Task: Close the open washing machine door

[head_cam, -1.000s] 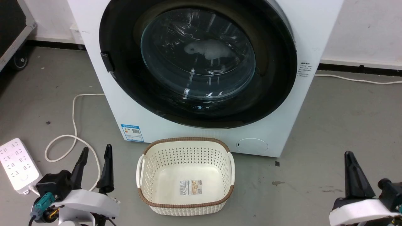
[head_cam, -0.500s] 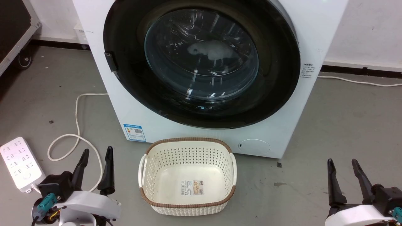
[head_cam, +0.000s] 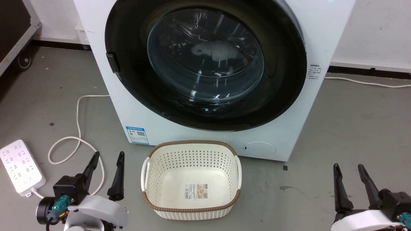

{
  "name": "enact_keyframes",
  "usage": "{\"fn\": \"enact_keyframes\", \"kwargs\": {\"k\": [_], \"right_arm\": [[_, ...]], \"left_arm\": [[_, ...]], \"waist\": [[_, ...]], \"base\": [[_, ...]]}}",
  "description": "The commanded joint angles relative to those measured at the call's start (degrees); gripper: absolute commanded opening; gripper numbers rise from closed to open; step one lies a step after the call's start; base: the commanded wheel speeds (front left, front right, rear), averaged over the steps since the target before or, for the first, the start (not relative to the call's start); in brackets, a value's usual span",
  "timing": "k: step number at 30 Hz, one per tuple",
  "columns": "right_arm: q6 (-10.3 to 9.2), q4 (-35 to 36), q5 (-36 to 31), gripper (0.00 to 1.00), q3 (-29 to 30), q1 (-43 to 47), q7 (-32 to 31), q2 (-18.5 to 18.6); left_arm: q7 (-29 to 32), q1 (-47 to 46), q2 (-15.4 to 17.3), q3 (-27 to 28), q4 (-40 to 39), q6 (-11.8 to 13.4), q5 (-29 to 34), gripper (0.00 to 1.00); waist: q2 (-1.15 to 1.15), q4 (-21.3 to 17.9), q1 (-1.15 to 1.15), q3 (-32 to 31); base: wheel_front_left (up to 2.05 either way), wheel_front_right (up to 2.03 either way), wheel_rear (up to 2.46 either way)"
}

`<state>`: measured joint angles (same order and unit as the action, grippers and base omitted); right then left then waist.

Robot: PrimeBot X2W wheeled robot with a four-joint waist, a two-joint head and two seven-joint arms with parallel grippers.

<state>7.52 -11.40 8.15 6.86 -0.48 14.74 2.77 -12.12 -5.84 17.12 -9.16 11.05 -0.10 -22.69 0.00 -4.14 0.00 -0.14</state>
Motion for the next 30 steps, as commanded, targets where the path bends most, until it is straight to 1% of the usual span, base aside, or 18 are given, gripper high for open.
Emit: {"fn": "enact_keyframes", "kwargs": {"k": [1,11,12,30], "right_arm": [[-0.03,-0.2,0.3,1.00,-0.1,0.5,0.3,0.1],[-0.03,-0.3,1.0,1.00,-0.4,0.2,0.3,0.1],[0.00,-0.1,0.7,0.00,-0.3,0.0,0.0,0.0],[0.01,1.2,-0.3,0.00,-1.0,0.0,-1.7,0.0]], "left_arm": [[0.1,-0.5,0.2,-0.2,-0.1,0.4,0.4,1.00],[0.6,-1.0,0.0,-0.1,0.5,1.3,-0.3,1.00],[0.5,-0.3,0.0,-0.1,0.5,1.2,-0.2,0.00],[1.8,0.4,-1.6,1.0,-0.8,1.0,2.4,0.00]], "waist": [[0.00,0.0,0.00,0.0],[0.00,0.0,0.00,0.3],[0.00,0.0,0.00,0.3],[0.00,0.5,0.00,0.3]], "base": [[0.00,0.00,0.00],[0.00,0.00,0.00],[0.00,0.00,0.00],[0.00,0.00,0.00]]}}
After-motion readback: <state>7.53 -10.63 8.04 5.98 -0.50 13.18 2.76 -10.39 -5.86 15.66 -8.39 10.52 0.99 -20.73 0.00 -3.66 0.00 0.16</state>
